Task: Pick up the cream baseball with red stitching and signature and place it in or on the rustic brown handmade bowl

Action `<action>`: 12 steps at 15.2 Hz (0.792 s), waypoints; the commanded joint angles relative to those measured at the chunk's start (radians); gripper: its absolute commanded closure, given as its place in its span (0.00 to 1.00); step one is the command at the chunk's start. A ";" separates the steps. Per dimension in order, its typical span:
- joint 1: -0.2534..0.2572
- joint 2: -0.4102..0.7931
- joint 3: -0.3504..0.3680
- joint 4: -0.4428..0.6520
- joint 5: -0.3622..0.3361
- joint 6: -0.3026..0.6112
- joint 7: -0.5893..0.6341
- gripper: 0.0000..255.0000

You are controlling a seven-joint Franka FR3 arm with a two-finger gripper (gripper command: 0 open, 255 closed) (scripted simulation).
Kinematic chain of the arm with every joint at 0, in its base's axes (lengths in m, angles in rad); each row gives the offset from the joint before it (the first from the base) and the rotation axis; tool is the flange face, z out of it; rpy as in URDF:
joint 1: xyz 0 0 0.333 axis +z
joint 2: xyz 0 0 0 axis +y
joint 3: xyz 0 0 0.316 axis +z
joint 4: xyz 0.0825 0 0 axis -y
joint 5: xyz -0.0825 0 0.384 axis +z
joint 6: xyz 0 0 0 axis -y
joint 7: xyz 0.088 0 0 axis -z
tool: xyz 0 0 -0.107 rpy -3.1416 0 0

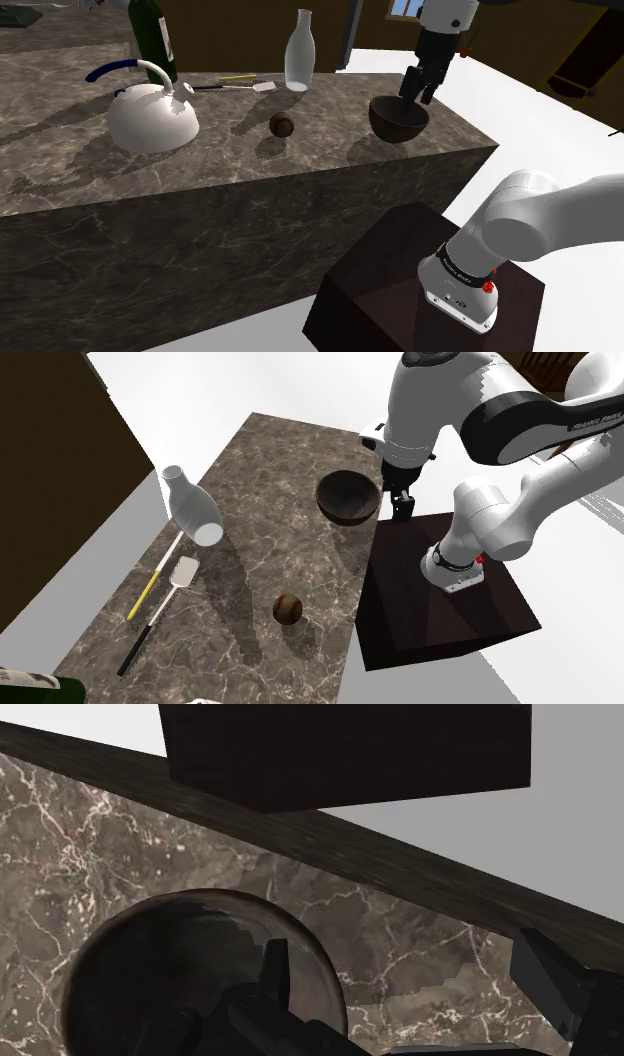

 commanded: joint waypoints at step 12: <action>0.032 0.383 0.128 0.197 0.054 0.167 0.174 0.00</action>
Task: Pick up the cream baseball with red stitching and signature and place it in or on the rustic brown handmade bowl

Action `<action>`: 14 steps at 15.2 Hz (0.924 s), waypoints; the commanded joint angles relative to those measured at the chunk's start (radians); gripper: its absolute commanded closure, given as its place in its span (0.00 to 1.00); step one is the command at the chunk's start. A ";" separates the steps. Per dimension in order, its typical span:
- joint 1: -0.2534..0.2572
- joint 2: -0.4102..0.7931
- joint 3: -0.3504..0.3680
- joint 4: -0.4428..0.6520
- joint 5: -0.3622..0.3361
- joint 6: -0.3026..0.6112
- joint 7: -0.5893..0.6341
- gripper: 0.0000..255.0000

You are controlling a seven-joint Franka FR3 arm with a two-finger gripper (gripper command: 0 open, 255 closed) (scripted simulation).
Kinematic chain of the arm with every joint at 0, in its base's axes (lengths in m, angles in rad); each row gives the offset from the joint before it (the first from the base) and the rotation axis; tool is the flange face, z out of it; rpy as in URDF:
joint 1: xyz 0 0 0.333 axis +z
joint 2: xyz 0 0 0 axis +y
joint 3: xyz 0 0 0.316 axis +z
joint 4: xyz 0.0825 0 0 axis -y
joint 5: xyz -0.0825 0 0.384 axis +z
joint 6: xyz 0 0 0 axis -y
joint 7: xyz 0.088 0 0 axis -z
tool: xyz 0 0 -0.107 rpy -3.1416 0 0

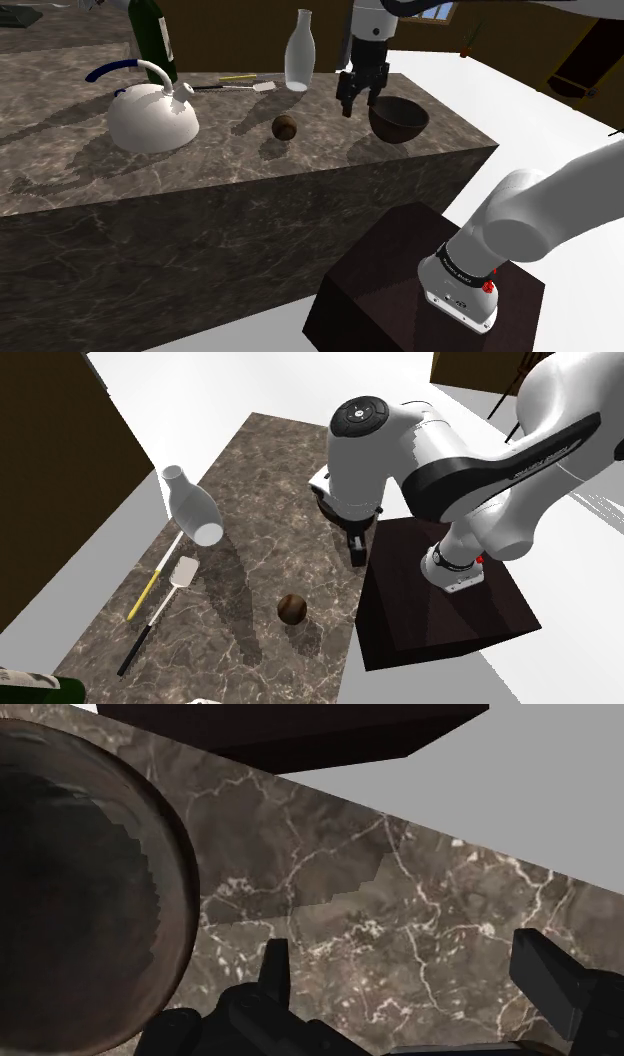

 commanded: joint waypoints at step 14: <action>0.062 0.576 0.105 0.499 -0.063 0.043 0.226 0.00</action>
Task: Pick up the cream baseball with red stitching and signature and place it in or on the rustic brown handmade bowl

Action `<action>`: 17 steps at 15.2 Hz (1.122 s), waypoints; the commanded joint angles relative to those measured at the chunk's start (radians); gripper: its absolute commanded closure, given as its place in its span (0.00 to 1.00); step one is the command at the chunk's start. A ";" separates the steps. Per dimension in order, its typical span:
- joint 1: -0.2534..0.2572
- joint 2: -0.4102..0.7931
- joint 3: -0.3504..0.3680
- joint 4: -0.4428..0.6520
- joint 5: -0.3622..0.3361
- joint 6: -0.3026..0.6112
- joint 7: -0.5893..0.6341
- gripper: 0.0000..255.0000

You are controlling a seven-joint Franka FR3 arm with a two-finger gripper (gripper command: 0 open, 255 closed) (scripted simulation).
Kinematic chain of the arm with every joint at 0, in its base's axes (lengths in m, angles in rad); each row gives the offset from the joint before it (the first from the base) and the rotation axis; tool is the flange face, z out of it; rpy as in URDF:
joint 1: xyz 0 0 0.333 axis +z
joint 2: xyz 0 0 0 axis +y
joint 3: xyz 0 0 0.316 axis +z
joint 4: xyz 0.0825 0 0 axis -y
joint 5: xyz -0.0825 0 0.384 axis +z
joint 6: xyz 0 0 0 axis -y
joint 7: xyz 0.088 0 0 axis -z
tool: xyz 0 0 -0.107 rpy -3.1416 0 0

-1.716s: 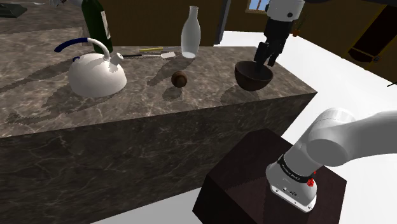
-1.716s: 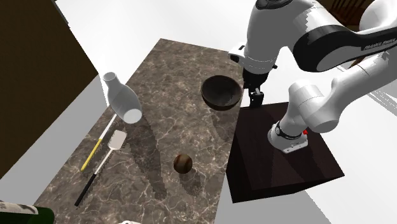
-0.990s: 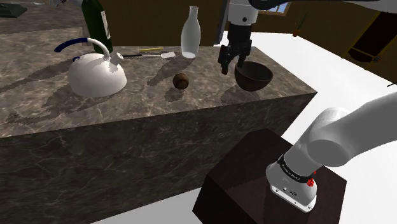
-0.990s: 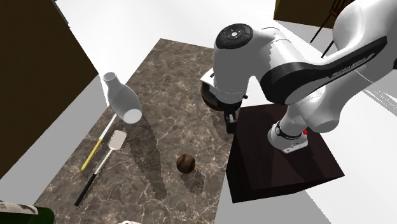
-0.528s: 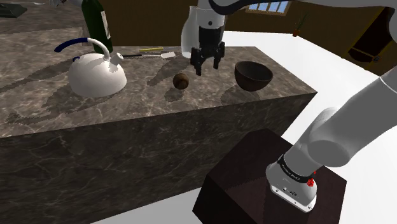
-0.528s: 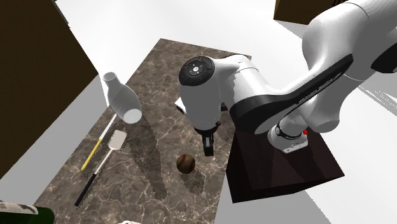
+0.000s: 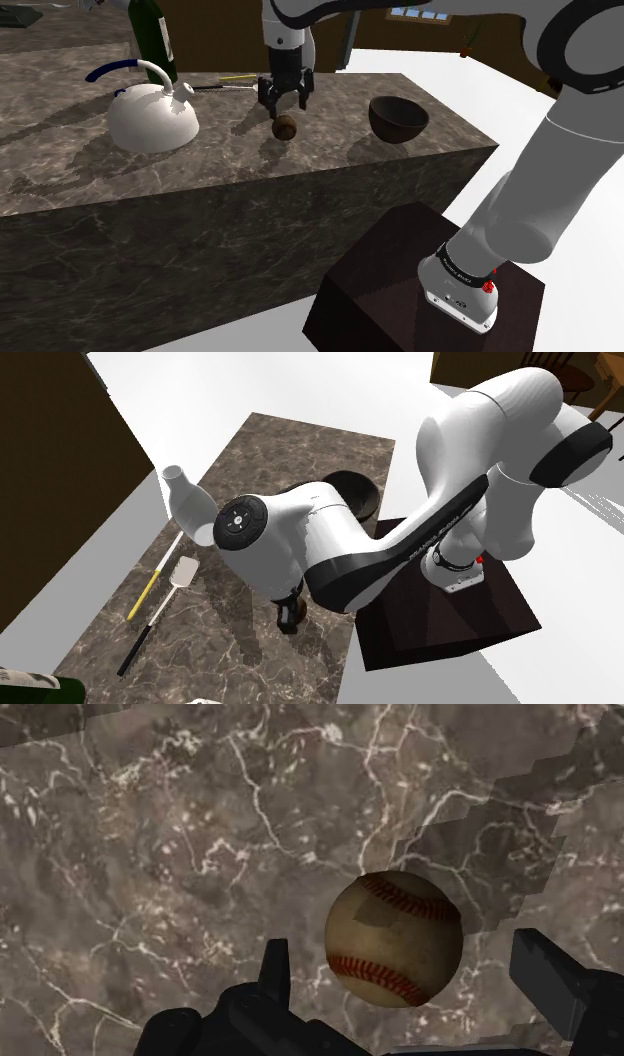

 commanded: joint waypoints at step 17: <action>0.005 0.025 0.002 -0.081 -0.005 0.104 0.014 1.00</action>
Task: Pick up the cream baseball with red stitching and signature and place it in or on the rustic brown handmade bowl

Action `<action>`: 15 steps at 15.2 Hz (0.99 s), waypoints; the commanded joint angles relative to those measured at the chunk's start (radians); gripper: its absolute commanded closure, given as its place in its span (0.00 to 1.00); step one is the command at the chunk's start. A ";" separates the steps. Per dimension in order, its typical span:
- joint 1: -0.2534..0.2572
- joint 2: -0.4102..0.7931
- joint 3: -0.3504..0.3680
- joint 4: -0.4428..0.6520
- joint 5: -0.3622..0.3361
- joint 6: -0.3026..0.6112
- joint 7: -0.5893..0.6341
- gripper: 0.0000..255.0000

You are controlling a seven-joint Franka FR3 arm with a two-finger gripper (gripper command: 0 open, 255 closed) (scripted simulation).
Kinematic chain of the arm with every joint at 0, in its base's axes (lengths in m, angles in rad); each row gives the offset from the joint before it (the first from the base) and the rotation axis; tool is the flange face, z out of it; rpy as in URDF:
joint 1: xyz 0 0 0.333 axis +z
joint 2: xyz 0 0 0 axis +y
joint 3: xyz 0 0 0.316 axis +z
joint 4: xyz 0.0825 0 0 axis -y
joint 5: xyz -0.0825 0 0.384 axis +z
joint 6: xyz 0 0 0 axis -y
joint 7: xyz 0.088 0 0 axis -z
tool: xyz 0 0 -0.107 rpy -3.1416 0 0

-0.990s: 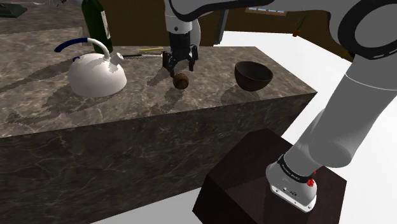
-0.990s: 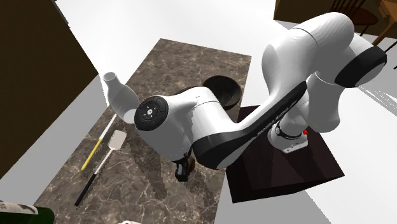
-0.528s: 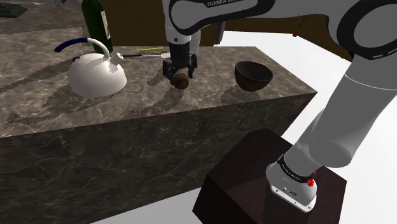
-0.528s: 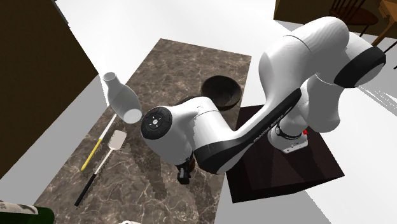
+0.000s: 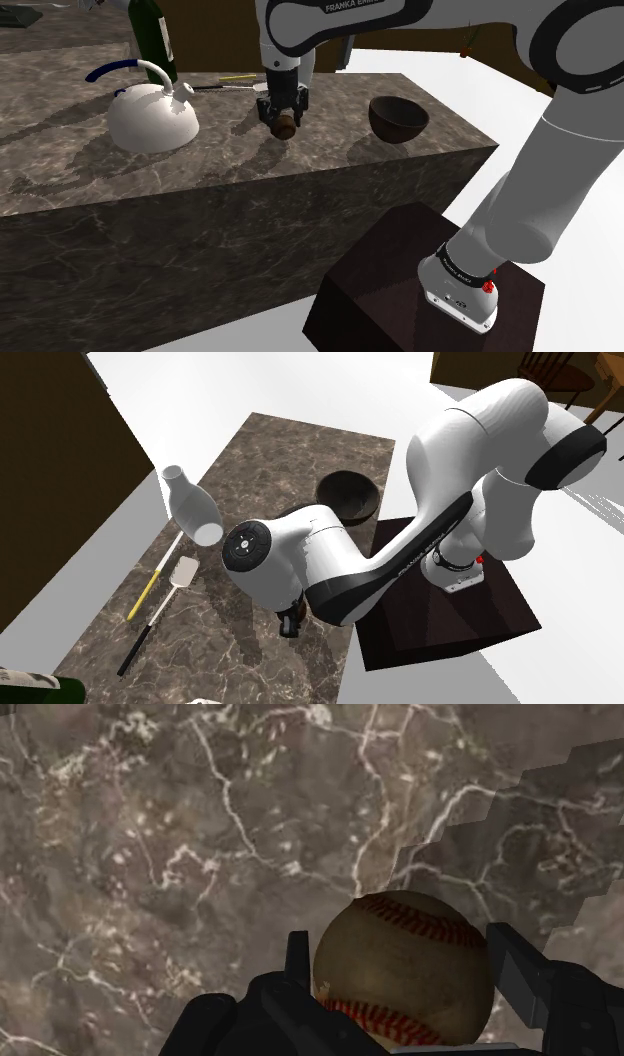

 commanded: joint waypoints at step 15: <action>0.000 -0.014 0.001 0.076 0.004 -0.090 -0.003 1.00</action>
